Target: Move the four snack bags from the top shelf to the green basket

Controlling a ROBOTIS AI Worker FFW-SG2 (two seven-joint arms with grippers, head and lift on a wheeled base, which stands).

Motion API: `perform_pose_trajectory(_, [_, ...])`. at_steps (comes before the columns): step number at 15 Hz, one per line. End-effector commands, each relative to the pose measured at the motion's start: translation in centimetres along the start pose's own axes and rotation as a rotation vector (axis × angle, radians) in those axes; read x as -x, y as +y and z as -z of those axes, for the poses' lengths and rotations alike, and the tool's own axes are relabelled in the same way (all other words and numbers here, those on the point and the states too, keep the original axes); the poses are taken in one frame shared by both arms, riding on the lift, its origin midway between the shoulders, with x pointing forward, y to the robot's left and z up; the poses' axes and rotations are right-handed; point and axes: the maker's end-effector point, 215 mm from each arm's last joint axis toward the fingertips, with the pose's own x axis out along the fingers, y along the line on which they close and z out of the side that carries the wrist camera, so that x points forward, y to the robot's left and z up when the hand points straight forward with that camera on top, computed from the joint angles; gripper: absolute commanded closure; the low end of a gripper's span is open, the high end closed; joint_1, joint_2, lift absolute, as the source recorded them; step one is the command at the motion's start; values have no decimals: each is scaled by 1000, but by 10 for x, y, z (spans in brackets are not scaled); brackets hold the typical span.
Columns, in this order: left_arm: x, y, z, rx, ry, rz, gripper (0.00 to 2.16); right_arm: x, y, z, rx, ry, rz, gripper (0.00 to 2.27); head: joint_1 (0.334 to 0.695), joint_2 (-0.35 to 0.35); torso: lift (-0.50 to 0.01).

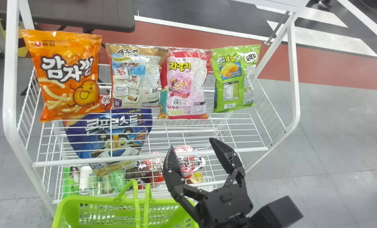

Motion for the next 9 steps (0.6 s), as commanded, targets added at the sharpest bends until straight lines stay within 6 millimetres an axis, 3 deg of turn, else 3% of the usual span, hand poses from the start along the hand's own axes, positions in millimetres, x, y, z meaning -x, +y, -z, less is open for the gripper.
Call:
perform_pose_trajectory(1, [0,-1,0,0,0,2,1366,0,0,0,0,0,-1,124,695,-350,0])
perform_pose_trajectory(9, [2,0,-3,5,-10,4,1366,-1,0,-5,9,-18,-3,124,695,-350,0])
